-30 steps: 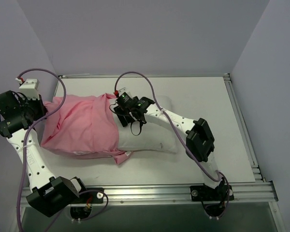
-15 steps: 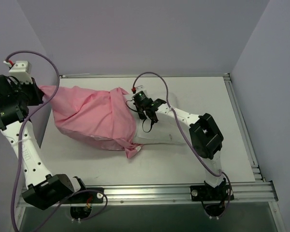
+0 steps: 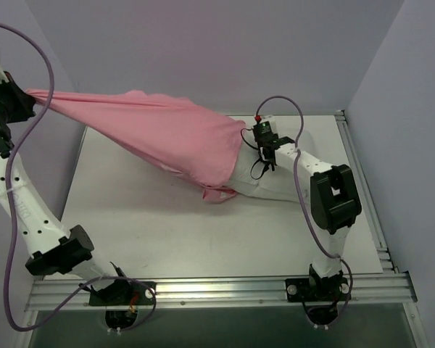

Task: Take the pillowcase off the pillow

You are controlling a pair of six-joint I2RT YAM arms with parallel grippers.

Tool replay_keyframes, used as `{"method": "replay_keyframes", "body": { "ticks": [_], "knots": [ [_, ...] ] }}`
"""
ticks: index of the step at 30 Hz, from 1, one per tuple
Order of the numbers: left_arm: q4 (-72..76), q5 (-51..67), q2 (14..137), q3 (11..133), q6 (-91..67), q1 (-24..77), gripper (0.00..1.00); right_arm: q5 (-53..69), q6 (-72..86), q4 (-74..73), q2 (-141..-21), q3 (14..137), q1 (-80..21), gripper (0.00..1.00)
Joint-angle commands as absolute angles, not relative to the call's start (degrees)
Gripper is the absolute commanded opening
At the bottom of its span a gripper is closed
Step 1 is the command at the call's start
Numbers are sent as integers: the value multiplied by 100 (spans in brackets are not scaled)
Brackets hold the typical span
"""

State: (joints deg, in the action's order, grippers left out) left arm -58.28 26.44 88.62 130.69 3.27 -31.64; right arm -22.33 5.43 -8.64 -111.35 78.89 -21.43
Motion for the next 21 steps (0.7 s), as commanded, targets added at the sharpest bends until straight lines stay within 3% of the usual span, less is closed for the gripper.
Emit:
{"method": "replay_keyframes", "body": {
  "ticks": [1, 3, 5, 11, 21],
  "knots": [
    [-5130, 1661, 9350, 14779, 97, -4199, 2, -3103, 202, -2927, -11936, 6961, -1302, 0],
    [-5343, 1679, 9753, 15666, 88, -4280, 2, -3024, 176, -2865, -11927, 6838, -1152, 0],
    [-5362, 1679, 9809, 15785, 88, -4289, 2, -3015, 141, -2786, -11909, 6768, -959, 0],
    [-4747, 1564, 9273, 14636, 97, -4280, 2, -2664, 167, -2707, -11822, 6741, -64, 0],
    [-4676, 1959, 9150, 14196, 106, -4237, 2, -1547, 395, -2444, -11470, 6856, 422, 0]
  ]
}}
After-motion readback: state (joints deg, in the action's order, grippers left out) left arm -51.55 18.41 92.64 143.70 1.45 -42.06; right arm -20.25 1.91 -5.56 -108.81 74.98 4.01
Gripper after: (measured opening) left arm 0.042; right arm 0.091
